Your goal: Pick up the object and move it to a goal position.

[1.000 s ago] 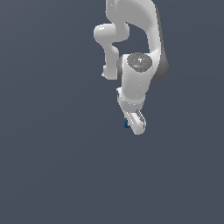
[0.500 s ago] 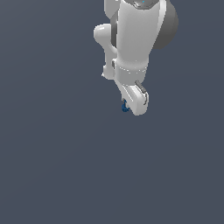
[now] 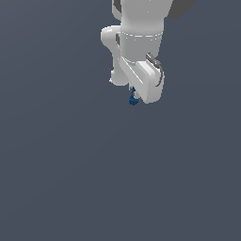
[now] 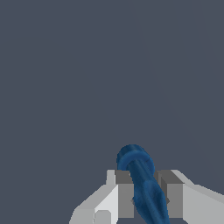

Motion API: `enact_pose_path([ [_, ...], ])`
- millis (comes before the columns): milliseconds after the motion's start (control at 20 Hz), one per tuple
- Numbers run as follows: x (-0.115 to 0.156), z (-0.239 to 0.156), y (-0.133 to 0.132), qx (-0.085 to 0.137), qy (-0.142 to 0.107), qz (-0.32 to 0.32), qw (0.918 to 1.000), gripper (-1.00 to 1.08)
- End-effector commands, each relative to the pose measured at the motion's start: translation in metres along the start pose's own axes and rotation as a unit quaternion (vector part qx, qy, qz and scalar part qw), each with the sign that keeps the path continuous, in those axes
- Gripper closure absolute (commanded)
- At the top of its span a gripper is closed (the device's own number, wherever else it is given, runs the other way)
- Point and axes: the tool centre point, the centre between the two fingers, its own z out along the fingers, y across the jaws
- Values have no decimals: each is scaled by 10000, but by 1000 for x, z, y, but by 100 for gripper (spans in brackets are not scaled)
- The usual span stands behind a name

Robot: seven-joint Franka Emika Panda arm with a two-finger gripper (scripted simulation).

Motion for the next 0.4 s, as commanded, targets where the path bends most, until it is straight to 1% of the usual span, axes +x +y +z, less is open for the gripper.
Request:
enact_pose_path([
  [0, 2, -11, 0, -7, -1, -2, 10000, 108],
  [350, 3, -23, 0, -7, -2, -5, 10000, 108],
])
